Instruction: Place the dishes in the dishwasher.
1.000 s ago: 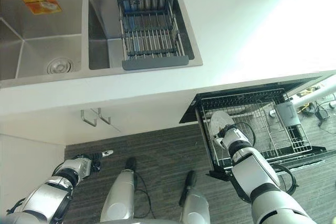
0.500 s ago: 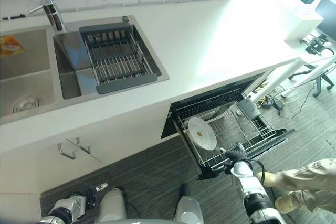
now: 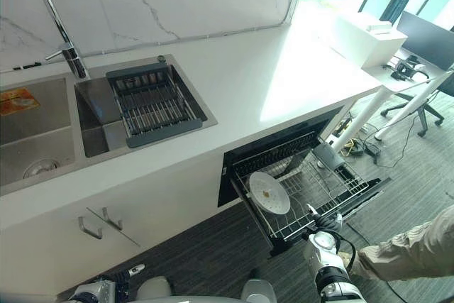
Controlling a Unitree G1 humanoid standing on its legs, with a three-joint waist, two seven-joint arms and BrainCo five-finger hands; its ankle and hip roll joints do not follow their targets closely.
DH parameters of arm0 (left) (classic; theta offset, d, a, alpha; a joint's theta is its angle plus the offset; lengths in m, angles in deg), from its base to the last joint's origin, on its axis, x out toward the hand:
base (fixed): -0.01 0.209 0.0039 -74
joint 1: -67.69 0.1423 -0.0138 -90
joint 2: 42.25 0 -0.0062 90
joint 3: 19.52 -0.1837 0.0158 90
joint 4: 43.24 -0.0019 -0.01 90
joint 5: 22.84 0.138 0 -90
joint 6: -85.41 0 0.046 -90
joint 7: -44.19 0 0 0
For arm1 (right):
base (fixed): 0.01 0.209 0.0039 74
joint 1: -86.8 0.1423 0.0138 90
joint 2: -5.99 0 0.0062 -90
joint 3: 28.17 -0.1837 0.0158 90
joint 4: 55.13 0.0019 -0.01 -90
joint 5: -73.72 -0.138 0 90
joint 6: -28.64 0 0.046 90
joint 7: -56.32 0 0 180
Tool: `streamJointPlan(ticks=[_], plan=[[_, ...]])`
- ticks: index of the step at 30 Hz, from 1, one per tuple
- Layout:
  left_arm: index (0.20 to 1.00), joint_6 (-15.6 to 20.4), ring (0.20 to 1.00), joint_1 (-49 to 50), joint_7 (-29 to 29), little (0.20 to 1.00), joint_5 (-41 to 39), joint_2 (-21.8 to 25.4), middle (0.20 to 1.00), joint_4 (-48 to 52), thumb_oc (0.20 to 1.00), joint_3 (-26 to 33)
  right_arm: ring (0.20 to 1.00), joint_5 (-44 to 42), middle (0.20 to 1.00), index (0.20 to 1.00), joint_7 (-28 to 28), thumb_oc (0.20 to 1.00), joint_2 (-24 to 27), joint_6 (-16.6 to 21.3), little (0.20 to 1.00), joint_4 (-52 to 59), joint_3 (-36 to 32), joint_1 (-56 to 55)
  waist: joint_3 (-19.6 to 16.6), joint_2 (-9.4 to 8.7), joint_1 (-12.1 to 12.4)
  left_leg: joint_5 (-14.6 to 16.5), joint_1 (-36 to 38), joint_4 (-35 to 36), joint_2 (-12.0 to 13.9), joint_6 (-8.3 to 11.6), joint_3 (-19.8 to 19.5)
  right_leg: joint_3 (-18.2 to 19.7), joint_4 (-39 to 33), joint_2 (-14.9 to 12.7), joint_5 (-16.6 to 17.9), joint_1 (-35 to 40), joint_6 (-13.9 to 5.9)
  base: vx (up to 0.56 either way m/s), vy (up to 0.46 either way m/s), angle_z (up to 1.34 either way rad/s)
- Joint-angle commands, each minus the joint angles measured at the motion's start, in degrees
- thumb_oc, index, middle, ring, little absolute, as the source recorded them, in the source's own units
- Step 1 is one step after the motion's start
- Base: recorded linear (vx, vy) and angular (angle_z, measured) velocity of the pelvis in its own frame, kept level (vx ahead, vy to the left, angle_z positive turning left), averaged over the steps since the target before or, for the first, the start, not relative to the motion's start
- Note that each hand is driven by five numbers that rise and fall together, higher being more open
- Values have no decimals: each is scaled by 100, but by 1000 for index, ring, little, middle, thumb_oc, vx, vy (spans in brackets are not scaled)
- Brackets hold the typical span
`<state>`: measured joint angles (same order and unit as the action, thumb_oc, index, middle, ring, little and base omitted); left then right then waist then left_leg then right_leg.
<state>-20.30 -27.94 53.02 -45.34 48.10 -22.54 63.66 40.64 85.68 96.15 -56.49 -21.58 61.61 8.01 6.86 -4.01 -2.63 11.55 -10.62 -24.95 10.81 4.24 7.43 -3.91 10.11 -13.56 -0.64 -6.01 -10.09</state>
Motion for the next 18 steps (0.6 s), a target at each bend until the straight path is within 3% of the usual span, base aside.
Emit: streamJointPlan(ticks=[1, 7, 9, 12, 15, 18], plan=[[1000, 175, 1000, -199, 16, 1000, 2, -86, 1000, -194, 1000, -13, 1000, -1013, 1000, 1000, -74, 1000, -167, -187, 1000, -586, -314, -229, 312, 309, -4, 17, 481, 776, 175, 94, 239, 15, 707, -272, -513, -298, -302, 69, 23, -2], [1000, 278, 1000, -144, -30, 1000, -113, -175, 1000, -410, 1000, 18, 1000, -1350, 1000, 1000, 61, 1000, -212, 374, 1000, -664, -548, -339, 208, 370, -122, 79, 603, 776, 171, 117, 328, 27, 707, -321, -566, -215, -304, 33, 44, -4], [1000, 258, 1000, -107, -43, 1000, -94, -182, 1000, -372, 1000, 61, 1000, -1012, 1000, 1000, 133, 1000, -174, 633, 1000, -524, -624, -418, 179, 360, -151, 111, 651, 776, 171, 128, 339, 24, 707, -322, -563, -195, -315, 42, 27, 1], [1000, 90, 1000, -36, 5, 1000, -243, -155, 1000, -113, 1000, 31, 1000, -887, 1000, 1000, 886, 1000, -135, 787, 1000, 954, -449, -594, 196, 303, -293, 133, 708, 776, 182, 135, 359, 106, 707, -278, -567, -170, -300, -7, 24, -4], [1000, 162, 1000, 74, 72, 1000, -361, -213, 1000, 13, 1000, 106, 1000, -265, 1000, 1000, 1547, 1000, -196, 1393, 1000, 1713, -592, -835, 213, 275, -416, 151, 707, 776, 183, 115, 411, 187, 707, -230, -567, -203, -292, -47, 53, -8], [1000, 236, 1000, 158, 26, 1000, -307, -229, 1000, 10, 1000, 120, 1000, -98, 1000, 1000, 1862, 1000, -253, 1697, 1000, 1851, -803, -955, 191, 248, -440, 176, 717, 776, 175, 100, 433, 208, 707, -224, -561, -210, -303, -10, 26, -18]])
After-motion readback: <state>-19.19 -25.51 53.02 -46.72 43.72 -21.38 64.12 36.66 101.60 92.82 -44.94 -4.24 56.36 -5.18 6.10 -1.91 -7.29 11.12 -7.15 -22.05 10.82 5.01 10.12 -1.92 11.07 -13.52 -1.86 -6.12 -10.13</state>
